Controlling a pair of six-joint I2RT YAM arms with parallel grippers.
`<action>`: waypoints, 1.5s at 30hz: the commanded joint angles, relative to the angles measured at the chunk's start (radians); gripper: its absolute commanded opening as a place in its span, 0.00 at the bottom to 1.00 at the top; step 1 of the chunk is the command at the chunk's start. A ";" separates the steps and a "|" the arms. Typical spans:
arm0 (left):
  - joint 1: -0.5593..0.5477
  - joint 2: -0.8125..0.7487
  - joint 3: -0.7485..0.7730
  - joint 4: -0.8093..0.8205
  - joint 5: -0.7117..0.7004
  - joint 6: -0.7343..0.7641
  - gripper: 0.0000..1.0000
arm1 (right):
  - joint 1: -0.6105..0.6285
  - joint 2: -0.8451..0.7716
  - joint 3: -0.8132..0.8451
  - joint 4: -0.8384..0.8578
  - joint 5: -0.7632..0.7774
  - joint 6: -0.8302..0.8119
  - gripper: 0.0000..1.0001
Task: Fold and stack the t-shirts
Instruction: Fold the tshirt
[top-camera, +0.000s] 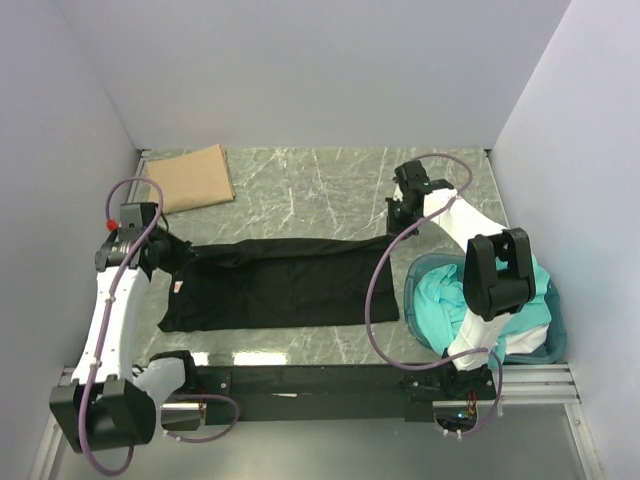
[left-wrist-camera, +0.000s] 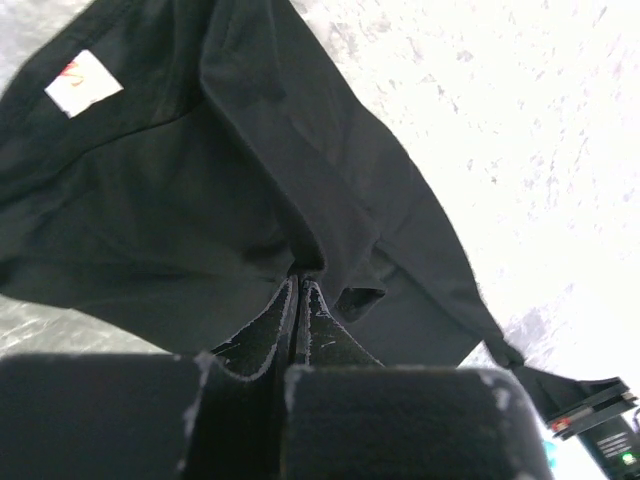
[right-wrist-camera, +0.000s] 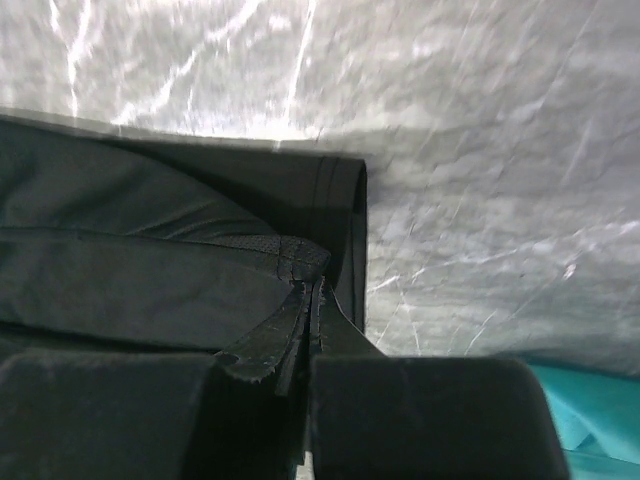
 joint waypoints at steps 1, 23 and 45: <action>0.002 -0.070 -0.002 -0.044 -0.066 -0.039 0.01 | 0.018 -0.062 -0.040 0.019 0.039 -0.009 0.00; 0.006 -0.224 -0.054 -0.194 -0.115 -0.101 0.09 | 0.149 -0.193 -0.237 0.002 0.124 0.009 0.10; 0.127 0.104 -0.035 0.086 -0.112 0.110 0.62 | 0.067 -0.034 0.021 -0.052 0.049 0.043 0.44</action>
